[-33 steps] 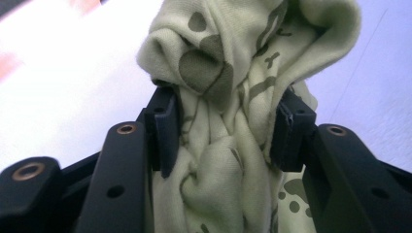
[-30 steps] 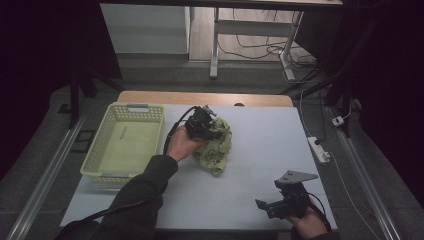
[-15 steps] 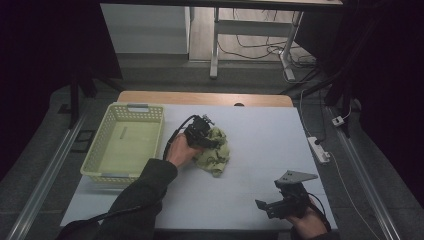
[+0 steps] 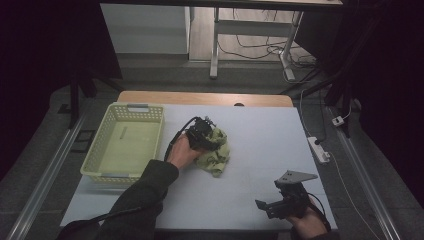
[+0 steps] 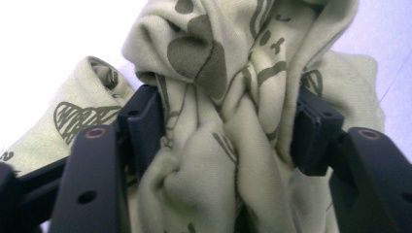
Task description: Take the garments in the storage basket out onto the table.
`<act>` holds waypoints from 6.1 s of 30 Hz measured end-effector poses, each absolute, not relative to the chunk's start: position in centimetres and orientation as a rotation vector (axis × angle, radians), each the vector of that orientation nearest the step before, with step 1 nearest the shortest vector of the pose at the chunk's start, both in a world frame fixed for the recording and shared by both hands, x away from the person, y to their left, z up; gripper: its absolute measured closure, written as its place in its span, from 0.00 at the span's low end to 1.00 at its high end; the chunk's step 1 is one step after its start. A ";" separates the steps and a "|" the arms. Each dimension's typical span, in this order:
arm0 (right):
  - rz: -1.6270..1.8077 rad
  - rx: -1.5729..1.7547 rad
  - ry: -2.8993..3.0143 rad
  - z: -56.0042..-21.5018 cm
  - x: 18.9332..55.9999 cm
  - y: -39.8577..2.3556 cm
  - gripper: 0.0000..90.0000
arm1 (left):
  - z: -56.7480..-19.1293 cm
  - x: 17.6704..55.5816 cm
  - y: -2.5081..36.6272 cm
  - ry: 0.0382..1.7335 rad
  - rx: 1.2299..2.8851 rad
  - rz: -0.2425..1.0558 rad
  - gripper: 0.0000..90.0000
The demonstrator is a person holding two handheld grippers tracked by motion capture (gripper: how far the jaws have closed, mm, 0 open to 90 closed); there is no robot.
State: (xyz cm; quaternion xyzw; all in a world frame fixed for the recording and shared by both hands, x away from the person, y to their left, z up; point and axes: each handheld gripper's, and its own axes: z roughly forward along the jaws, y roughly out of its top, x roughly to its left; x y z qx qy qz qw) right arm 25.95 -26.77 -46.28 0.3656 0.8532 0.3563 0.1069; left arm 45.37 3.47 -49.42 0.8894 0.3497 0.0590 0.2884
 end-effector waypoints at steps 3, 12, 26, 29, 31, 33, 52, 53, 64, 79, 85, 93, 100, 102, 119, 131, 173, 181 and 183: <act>1.047 1.077 2.511 -46.3 26.0 -26.8 0.02 | -49.2 45.5 3.6 0.926 2.368 0.143 0.34; 1.053 1.077 2.512 -46.3 26.0 -26.8 0.02 | -48.0 45.5 4.1 0.929 2.313 0.131 0.11; 1.046 1.080 2.515 -46.3 26.0 -26.7 0.02 | -45.3 44.2 4.9 0.799 2.301 0.196 0.00; 1.047 1.080 2.516 -46.3 26.0 -26.7 0.02 | -44.9 44.0 5.2 0.773 2.300 0.195 0.00; 1.045 1.080 2.517 -46.3 26.0 -26.7 0.02 | -44.8 43.8 5.4 0.769 2.279 0.178 0.00; 1.046 1.080 2.517 -46.3 26.0 -26.7 0.02 | -44.8 43.6 5.6 0.761 2.277 0.165 0.00; 1.041 1.081 2.517 -46.3 26.0 -26.7 0.02 | -45.1 41.4 7.7 0.744 2.196 0.062 0.00; 1.041 1.082 2.518 -46.3 26.0 -26.7 0.02 | -45.1 41.4 7.9 0.741 2.201 0.059 0.00; 1.043 1.079 2.516 -46.3 26.0 -26.7 0.02 | -45.4 40.6 9.1 0.774 2.156 0.042 0.00; 1.048 1.073 2.513 -46.2 25.9 -26.7 0.02 | -44.5 39.4 10.6 0.745 2.121 0.037 0.01; 1.050 1.073 2.512 -46.2 25.9 -26.7 0.02 | -44.5 39.0 10.8 0.734 2.113 0.015 0.01; 1.054 1.072 2.507 -46.2 25.9 -26.7 0.02 | -44.8 38.3 10.7 0.712 2.137 0.006 0.01; 1.059 1.076 2.503 -46.2 25.9 -26.7 0.02 | -45.0 37.6 10.9 0.715 2.147 -0.002 0.00; 1.061 1.076 2.504 -46.2 25.9 -26.8 0.02 | -45.1 37.4 11.0 0.717 2.147 -0.009 0.00; 1.054 1.066 2.507 -46.2 25.8 -26.7 0.02 | -44.6 35.6 12.6 0.745 2.115 -0.024 0.00; 1.047 1.063 2.510 -46.2 25.8 -26.7 0.02 | -44.2 34.6 14.5 0.771 2.067 -0.031 0.00; 1.032 1.056 2.513 -46.2 25.8 -26.6 0.02 | -44.6 29.4 21.0 0.899 2.005 0.017 0.01; 1.029 1.057 2.513 -46.2 25.8 -26.5 0.02 | -45.1 27.9 23.0 0.935 1.990 0.028 0.00; 1.029 1.056 2.514 -46.2 25.8 -26.5 0.02 | -45.2 27.5 23.4 0.947 1.993 0.038 0.00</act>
